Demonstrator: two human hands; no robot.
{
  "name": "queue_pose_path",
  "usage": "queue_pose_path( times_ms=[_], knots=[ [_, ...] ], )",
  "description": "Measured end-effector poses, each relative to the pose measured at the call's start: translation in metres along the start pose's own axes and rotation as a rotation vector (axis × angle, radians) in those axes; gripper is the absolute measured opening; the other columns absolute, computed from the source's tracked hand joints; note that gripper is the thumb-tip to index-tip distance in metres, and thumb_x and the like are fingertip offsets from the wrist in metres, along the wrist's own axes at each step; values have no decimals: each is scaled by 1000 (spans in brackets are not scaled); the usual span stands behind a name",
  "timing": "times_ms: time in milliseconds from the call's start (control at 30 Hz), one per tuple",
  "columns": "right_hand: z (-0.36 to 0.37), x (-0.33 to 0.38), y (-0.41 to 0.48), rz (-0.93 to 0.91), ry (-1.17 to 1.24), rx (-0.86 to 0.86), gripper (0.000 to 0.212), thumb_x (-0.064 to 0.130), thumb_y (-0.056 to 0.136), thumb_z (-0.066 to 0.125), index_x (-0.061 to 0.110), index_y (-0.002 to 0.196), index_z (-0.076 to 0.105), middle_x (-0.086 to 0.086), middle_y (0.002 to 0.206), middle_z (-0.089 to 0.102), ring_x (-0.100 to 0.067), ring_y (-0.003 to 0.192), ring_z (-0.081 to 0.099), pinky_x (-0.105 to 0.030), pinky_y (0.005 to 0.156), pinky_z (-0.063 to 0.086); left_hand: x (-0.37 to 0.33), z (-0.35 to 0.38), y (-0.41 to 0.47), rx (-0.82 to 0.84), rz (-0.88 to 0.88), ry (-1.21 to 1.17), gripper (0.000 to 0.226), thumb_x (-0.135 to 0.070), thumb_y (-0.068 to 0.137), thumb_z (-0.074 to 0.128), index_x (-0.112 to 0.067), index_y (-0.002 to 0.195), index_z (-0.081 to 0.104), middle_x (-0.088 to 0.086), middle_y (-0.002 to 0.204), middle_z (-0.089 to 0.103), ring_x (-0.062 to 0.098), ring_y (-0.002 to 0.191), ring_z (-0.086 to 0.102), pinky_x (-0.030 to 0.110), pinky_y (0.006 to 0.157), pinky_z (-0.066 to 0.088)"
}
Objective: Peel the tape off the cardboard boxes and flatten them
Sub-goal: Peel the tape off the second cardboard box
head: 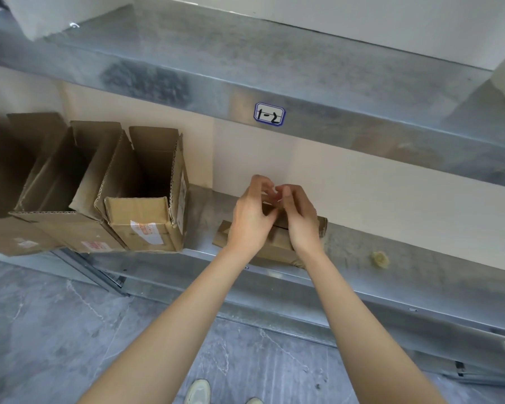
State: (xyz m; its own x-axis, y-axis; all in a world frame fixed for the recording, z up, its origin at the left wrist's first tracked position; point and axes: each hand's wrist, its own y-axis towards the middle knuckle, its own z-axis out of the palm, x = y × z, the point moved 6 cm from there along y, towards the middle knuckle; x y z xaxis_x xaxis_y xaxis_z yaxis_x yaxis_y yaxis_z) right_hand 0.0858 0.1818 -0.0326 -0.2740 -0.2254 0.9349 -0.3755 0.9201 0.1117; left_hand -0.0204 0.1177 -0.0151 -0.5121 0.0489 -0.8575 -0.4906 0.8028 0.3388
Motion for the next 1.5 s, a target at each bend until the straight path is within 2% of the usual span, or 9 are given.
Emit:
queue_pose_path(
  times_ms=[100, 267, 433, 633, 833, 933, 1100, 1333, 1500],
  knots=[
    [0, -1, 2, -20, -52, 12, 22, 52, 89, 55, 38, 105, 58, 19, 98, 67, -5, 96, 63, -35, 85, 51, 1, -4, 2, -26, -7, -28, 51, 3, 77, 70, -16, 118, 46, -4, 100, 65, 6, 86, 69, 24, 75, 55],
    [0, 1, 9, -68, -13, 12, 18, 18, 92, 63, 25, 108, 62, 11, 92, 67, -10, 94, 63, -26, 79, 49, 2, -14, 1, 48, -9, -114, 54, 7, 76, 71, -12, 123, 49, -1, 107, 66, 1, 87, 70, 14, 80, 51],
    [2, 1, 8, -77, -1, 31, 16, 14, 96, 57, 21, 110, 61, 11, 91, 65, -1, 86, 60, -14, 75, 46, -3, -12, -8, 135, 71, -81, 48, 8, 74, 69, -13, 116, 57, -3, 114, 66, -1, 106, 65, 14, 89, 49],
    [-21, 0, 14, -11, 35, -111, 16, 11, 101, 43, 18, 108, 55, 5, 88, 60, -10, 80, 62, -4, 67, 38, 19, -44, -13, 9, 14, -20, 37, -7, 80, 75, -17, 114, 67, -9, 115, 65, 0, 109, 57, 17, 89, 48],
    [-4, 5, 17, -79, -50, -14, 8, 13, 96, 56, 18, 102, 53, -4, 73, 46, -8, 64, 42, -13, 61, 34, 51, -60, -28, 57, -135, 73, 33, -26, 89, 71, -17, 120, 65, -8, 116, 66, 5, 109, 58, 17, 88, 47],
    [-4, -1, 23, -99, -178, -2, 21, 6, 97, 49, 21, 110, 54, -3, 87, 54, -6, 75, 51, -8, 69, 36, 61, -57, -36, 145, -262, -6, 43, -32, 92, 67, -18, 132, 59, -11, 126, 62, 3, 114, 58, 24, 97, 46],
    [-1, -2, 22, -104, -223, -10, 44, -10, 94, 33, 17, 119, 56, 4, 114, 60, -7, 92, 60, -11, 78, 43, 66, -51, -49, 180, -331, -110, 34, -29, 96, 62, -19, 128, 63, -29, 106, 62, -14, 105, 58, 4, 89, 43],
    [0, -6, 16, -119, -232, -25, 48, -13, 88, 34, 18, 116, 57, 4, 106, 64, -9, 88, 63, -13, 75, 44, 81, -45, -54, 298, -478, -198, 49, -44, 96, 59, -21, 139, 54, -11, 135, 59, 4, 126, 52, 32, 112, 39],
    [0, -4, 11, -137, -248, -32, 46, -12, 86, 39, 22, 109, 58, 5, 98, 65, -6, 85, 61, -15, 75, 44, 83, -47, -59, 250, -504, -266, 40, -42, 91, 65, -24, 127, 63, -14, 120, 67, -2, 113, 60, 35, 105, 47]
  ],
)
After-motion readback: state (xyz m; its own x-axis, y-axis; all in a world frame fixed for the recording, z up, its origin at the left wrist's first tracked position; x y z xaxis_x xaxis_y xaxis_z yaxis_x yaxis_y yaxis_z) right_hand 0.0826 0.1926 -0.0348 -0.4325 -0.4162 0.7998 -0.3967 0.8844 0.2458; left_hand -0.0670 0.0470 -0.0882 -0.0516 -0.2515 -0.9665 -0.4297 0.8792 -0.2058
